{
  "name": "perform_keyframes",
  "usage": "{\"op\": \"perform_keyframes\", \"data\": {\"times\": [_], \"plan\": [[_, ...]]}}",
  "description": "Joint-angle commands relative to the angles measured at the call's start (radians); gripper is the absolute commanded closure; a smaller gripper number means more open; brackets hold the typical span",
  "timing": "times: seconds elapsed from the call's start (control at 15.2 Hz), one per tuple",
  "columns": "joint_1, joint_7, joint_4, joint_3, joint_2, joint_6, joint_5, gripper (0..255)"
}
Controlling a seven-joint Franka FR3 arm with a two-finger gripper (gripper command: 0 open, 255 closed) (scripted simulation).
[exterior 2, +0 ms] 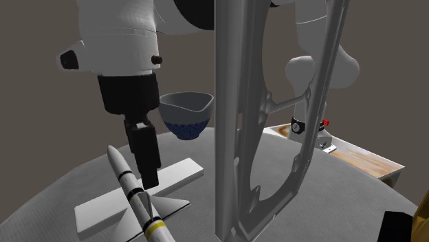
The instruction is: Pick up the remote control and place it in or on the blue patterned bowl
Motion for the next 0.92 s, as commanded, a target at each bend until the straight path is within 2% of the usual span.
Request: {"op": "perform_keyframes", "data": {"times": [0.0,0.4,0.86], "plan": [[0.007,0.005,0.018,-0.001,0.028,0.010,-0.006,0],[0.010,0.010,-0.011,-0.004,0.060,0.070,-0.014,0],[0.010,0.010,-0.011,-0.004,0.061,0.070,-0.014,0]]}}
